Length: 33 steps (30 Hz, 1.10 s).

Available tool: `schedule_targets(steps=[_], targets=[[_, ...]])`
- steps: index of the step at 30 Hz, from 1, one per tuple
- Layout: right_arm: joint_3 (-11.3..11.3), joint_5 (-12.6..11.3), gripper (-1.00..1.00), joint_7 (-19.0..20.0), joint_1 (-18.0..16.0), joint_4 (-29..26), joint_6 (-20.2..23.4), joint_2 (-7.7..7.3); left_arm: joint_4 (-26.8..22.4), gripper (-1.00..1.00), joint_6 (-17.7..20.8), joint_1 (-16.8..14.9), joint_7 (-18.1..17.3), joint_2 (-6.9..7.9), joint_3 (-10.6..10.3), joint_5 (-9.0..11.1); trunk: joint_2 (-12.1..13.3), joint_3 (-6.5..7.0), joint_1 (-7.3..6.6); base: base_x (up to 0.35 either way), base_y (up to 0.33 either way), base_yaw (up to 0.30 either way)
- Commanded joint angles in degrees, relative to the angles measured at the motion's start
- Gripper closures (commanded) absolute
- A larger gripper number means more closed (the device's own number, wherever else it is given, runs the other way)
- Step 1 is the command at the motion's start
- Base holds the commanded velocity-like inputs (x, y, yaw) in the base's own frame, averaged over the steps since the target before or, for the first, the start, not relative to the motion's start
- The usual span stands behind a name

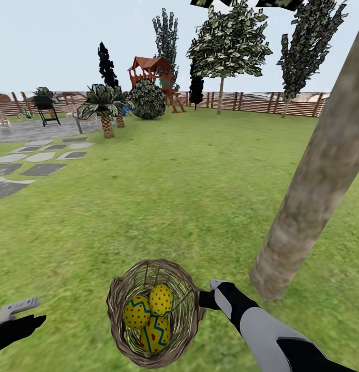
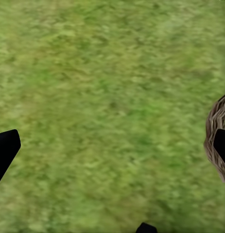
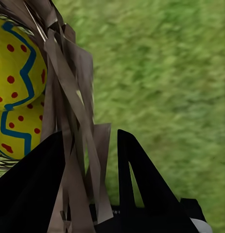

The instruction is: Take the three Easter eggs out of the wicker basket on the lawn in the garden, then place them on the lawn next to a single tree (choose any tree) so that all three eggs are next to the same tree and none are left in the basket.

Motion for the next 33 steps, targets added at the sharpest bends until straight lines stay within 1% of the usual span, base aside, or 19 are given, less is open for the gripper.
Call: schedule_targets(steps=[1,33], targets=[[-0.6,-0.9,1.0,-0.2,0.0,-0.1,0.2,0.05,-0.1,-1.0,0.3,0.0,0.2,0.01,0.0,0.4,-0.5,-0.29,0.25,0.0,0.0,0.0],[-1.1,-1.0,1.0,-0.2,0.0,-0.1,0.2,0.05,0.0,-1.0,0.4,0.0,0.2,0.05,0.0,0.4,-13.4,-6.03,7.28,0.0,0.0,0.0]])
